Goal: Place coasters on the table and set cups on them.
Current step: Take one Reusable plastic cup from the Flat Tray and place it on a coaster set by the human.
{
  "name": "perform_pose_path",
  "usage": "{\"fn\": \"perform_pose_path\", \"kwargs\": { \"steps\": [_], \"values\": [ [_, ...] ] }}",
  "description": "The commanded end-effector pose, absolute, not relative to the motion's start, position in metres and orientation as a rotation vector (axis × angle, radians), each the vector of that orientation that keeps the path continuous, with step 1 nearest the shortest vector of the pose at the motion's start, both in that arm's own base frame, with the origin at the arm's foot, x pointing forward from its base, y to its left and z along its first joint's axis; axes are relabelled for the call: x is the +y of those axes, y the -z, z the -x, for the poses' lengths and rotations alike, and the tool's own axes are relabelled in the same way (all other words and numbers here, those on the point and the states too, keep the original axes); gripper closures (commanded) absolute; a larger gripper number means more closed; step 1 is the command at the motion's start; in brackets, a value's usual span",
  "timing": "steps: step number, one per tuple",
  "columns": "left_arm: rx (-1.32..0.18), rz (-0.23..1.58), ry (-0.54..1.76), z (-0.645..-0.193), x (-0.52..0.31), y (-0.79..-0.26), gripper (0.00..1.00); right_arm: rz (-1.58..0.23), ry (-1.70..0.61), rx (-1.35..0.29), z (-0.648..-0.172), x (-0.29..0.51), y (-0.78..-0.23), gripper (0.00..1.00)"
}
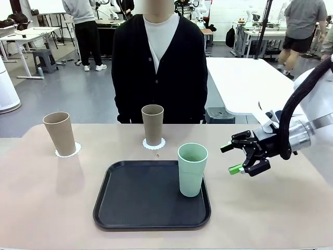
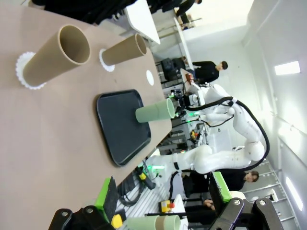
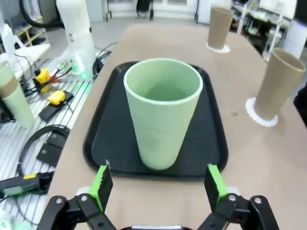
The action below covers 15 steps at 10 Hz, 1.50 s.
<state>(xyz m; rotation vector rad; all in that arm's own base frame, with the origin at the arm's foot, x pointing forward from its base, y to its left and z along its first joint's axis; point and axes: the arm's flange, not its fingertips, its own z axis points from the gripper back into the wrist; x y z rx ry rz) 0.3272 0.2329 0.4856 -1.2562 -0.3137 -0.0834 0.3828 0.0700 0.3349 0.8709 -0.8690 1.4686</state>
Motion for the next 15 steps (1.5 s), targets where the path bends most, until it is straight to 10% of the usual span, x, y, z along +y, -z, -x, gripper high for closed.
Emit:
{"fn": "perform_pose_path", "kwargs": {
  "steps": [1,15],
  "values": [
    [-0.318,1.270,0.085,-0.325,0.234,-0.488,0.00,-0.911,-1.459,-1.011,-0.379,0.076,-0.325,0.00],
    [-0.318,1.270,0.085,-0.325,0.234,-0.488,0.00,-0.994,-1.318,-0.965,-0.402,0.103,-0.278,0.00]
  ]
}}
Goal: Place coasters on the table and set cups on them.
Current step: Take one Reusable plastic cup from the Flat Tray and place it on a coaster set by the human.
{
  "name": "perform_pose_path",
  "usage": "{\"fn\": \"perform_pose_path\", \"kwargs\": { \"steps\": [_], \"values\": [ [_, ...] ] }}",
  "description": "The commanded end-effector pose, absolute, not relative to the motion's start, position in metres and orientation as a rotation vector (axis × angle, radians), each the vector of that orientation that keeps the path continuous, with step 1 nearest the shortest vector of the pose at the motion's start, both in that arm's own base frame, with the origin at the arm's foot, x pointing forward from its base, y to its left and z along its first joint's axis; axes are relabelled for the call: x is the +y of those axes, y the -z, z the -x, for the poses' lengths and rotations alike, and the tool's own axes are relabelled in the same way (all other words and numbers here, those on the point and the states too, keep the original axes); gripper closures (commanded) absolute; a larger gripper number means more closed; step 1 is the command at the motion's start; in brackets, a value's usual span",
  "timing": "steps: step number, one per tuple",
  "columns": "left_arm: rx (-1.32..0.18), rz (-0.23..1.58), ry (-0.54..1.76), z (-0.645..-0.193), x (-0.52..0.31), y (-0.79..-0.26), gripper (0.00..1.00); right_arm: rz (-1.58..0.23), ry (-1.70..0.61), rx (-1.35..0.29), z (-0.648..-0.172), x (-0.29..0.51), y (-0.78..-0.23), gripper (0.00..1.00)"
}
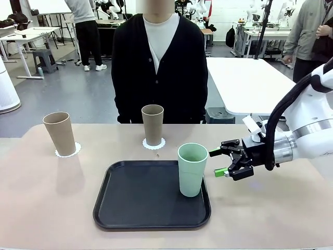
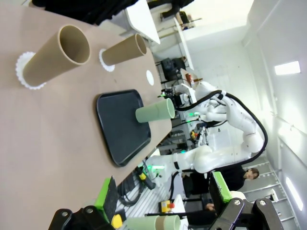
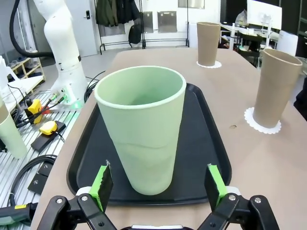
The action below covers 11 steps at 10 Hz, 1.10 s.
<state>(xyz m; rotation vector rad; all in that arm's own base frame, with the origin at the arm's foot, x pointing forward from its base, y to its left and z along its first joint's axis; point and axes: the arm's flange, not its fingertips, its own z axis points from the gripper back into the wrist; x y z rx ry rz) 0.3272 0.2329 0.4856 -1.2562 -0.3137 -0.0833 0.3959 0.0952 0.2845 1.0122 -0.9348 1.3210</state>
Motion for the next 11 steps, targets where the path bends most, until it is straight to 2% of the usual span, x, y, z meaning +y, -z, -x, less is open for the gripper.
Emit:
{"fn": "perform_pose_path", "kwargs": {
  "steps": [1,11],
  "values": [
    [-0.318,1.270,0.085,-0.325,0.234,-0.488,0.00,-1.011,-1.311,-0.970,-0.402,0.107,-0.274,0.00],
    [-0.318,1.270,0.085,-0.325,0.234,-0.488,0.00,-1.074,-1.389,-0.974,-0.378,0.137,-0.262,0.00]
  ]
}}
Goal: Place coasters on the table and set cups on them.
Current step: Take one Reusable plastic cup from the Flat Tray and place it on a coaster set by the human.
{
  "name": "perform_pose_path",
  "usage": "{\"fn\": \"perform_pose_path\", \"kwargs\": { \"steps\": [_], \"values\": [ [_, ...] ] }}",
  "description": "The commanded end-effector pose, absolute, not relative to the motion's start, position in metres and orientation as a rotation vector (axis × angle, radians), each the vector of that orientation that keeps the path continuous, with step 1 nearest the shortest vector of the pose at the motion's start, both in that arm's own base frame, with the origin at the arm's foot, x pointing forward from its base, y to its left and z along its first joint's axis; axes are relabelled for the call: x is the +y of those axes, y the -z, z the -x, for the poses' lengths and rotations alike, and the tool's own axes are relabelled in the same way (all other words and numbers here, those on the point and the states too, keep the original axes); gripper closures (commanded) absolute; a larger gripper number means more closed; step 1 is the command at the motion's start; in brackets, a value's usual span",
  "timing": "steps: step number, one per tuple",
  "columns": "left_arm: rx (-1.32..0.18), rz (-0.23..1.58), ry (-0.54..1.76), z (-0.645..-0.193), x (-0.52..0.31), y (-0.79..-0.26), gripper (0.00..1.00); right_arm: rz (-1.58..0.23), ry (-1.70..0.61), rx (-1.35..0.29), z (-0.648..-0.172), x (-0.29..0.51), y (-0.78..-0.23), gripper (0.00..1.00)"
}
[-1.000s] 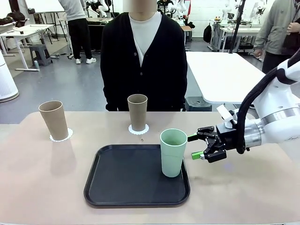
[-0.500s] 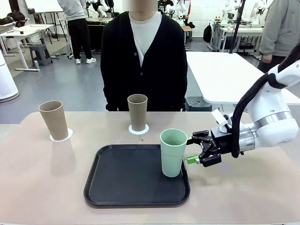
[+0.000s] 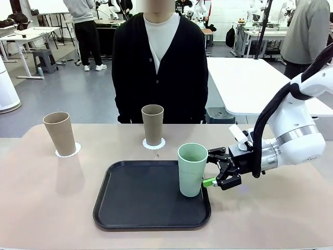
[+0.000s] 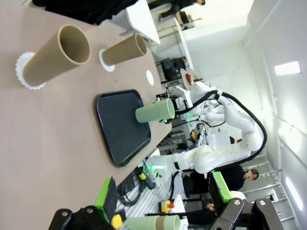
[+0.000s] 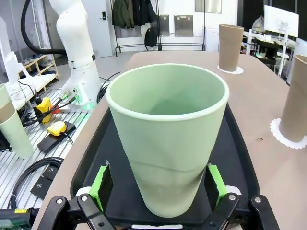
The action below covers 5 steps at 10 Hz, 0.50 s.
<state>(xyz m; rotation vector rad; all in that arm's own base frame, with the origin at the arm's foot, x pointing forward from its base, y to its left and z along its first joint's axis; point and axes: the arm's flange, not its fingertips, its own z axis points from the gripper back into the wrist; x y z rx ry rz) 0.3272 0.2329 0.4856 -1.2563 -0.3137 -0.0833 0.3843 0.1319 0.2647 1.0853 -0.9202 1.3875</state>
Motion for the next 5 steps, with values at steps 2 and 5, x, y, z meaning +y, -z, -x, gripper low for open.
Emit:
{"fn": "perform_pose_path", "kwargs": {
  "steps": [2,5],
  "values": [
    [-0.318,1.270,0.085,-0.325,0.234,-0.488,0.00,-1.066,-1.388,-0.997,-0.382,0.142,-0.261,0.00],
    [-0.318,1.270,0.085,-0.325,0.234,-0.488,0.00,-1.050,-1.372,-1.032,-0.391,0.150,-0.257,0.00]
  ]
}}
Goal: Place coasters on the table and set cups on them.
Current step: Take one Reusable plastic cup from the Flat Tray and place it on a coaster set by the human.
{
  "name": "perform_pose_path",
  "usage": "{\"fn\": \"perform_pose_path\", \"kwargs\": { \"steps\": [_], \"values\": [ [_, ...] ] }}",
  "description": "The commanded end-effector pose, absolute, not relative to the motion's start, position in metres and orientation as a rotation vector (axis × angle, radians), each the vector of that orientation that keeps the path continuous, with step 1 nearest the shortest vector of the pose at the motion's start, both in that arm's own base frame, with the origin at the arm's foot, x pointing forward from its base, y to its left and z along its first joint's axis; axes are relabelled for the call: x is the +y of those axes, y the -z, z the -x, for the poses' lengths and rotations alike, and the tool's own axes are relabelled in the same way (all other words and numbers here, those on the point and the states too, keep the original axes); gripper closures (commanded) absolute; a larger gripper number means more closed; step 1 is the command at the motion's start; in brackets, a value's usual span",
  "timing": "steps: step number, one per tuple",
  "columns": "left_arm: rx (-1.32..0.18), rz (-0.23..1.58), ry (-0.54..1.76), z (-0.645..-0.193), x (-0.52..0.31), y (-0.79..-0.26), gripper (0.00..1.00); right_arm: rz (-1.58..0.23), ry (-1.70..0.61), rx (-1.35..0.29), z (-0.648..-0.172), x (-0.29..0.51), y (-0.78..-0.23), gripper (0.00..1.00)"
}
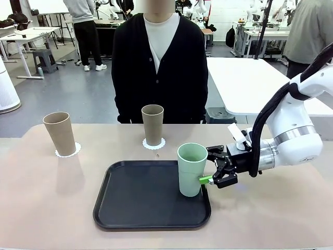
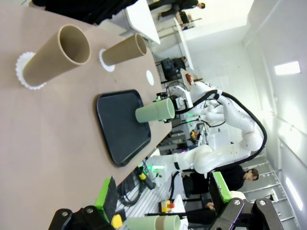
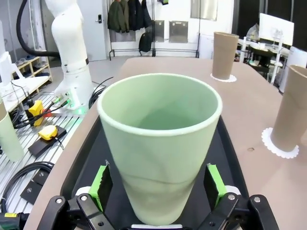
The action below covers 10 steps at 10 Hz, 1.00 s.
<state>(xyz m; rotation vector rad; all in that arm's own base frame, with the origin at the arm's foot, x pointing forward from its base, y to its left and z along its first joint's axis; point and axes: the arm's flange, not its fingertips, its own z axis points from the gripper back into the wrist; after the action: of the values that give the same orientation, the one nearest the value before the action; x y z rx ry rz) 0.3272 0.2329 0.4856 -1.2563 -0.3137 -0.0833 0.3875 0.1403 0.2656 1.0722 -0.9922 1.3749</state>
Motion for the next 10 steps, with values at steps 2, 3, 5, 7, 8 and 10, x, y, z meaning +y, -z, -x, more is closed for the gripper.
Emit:
{"fn": "perform_pose_path", "kwargs": {
  "steps": [2,3,5,7,8,10],
  "values": [
    [-0.318,1.270,0.085,-0.325,0.234,-0.488,0.00,-1.050,-1.367,-1.036,-0.395,0.156,-0.254,0.00],
    [-0.318,1.270,0.085,-0.325,0.234,-0.488,0.00,-1.062,-1.370,-1.031,-0.395,0.161,-0.252,0.00],
    [-0.318,1.270,0.085,-0.325,0.234,-0.488,0.00,-1.081,-1.380,-1.008,-0.396,0.170,-0.249,0.00],
    [-0.318,1.270,0.085,-0.325,0.234,-0.488,0.00,-1.093,-1.392,-1.009,-0.396,0.177,-0.245,0.00],
    [-0.318,1.270,0.085,-0.325,0.234,-0.488,0.00,-1.099,-1.391,-1.010,-0.396,0.180,-0.244,0.00],
    [-0.318,1.270,0.085,-0.325,0.234,-0.488,0.00,-1.115,-1.428,-1.016,-0.395,0.182,-0.241,0.45]
  ]
}}
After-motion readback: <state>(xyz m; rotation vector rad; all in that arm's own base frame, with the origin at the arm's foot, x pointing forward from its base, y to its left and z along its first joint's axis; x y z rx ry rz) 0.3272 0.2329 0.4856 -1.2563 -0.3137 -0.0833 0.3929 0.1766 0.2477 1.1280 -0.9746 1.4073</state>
